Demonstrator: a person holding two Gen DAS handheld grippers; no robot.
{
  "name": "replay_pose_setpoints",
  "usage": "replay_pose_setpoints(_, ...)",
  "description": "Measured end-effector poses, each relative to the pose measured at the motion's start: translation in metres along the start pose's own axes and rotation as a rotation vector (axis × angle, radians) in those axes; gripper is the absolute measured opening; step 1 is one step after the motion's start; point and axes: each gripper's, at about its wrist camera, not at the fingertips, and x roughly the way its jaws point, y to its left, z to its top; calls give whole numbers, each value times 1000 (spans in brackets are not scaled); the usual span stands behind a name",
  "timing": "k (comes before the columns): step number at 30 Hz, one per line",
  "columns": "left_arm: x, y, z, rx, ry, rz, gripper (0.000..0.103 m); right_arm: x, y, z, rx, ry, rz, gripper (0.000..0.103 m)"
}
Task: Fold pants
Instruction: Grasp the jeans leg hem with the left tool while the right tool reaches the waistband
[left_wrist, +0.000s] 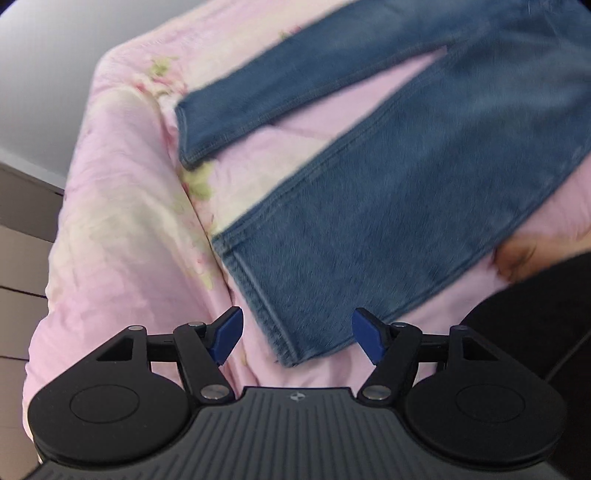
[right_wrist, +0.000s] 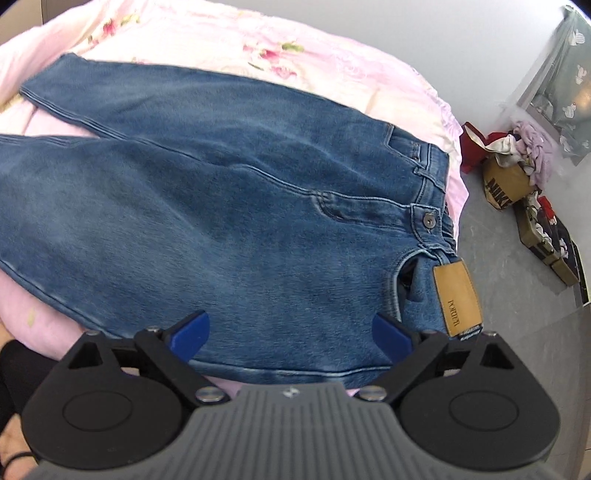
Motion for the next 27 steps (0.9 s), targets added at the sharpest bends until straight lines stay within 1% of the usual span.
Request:
replay_pose_setpoints(3,23,-3,-7,109,48,18,80,3,-6,3,4,18,-32,88)
replay_pose_setpoints(5,33,-7,-11,197,79,-3,80,3,-11,3,19,25,-42,88)
replay_pose_setpoints(8,46,-15,-17,309,120,-57,80,4,-18,3,51,43,-60,88)
replay_pose_setpoints(13,72,-28,-25,457,146,-36,80,11,-28,1,98,67,-64,88)
replay_pose_setpoints(18,92,-37,-25,523,168,-6,80,17,-34,0,55,73,-65,88)
replay_pose_setpoints(22,103,-43,-24,530,150,14,81,22,-41,5,35,127,-65,88)
replay_pose_setpoints(24,107,-47,-22,538,140,28,82,24,-43,6,-7,149,-58,88)
replay_pose_setpoints(27,111,-55,-21,560,132,66,83,26,-46,5,-119,173,-53,88)
